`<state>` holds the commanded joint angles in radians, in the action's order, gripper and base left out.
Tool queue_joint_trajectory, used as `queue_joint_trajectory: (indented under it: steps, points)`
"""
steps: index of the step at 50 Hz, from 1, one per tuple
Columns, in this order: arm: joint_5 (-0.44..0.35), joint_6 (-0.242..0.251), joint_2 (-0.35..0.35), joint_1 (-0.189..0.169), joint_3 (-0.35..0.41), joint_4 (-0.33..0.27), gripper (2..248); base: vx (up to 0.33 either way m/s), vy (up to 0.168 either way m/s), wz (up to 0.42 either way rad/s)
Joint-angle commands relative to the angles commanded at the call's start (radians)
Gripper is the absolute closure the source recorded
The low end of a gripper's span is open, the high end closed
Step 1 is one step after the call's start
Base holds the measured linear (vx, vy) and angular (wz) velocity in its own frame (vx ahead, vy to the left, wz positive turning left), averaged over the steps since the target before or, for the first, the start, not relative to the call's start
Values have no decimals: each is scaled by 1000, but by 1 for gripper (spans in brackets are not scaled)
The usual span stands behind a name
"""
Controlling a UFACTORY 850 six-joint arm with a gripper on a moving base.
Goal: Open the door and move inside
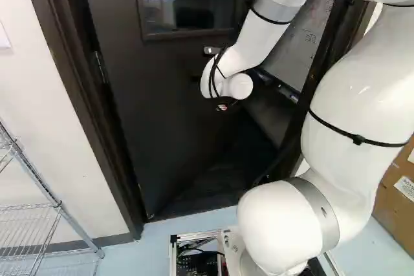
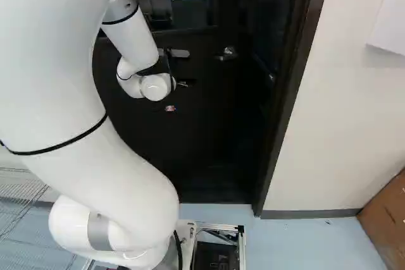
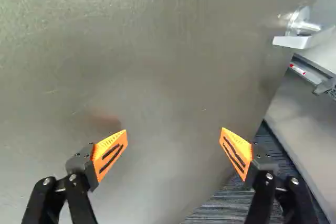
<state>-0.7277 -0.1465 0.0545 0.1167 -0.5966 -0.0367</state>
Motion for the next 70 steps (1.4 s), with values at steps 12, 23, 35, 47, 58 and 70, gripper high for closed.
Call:
queue_joint_trajectory:
  steps: [12, 23, 35, 47, 58, 70]
  points:
    - [0, 0, 28, 26, -29, 0, 3, 0, 0, 0]
    - [0, 0, 51, 49, -54, 0, 3, 0, 0, 0]
    - [0, 0, 76, 74, -81, 0, 3, 0, 0, 0]
    - [0, 0, 102, 98, -109, 0, 3, 0, 0, 0]
    - [0, 0, 126, 119, -136, 0, 3, 0, 0, 0]
    - [0, 0, 153, 142, -167, 0, 3, 0, 0, 0]
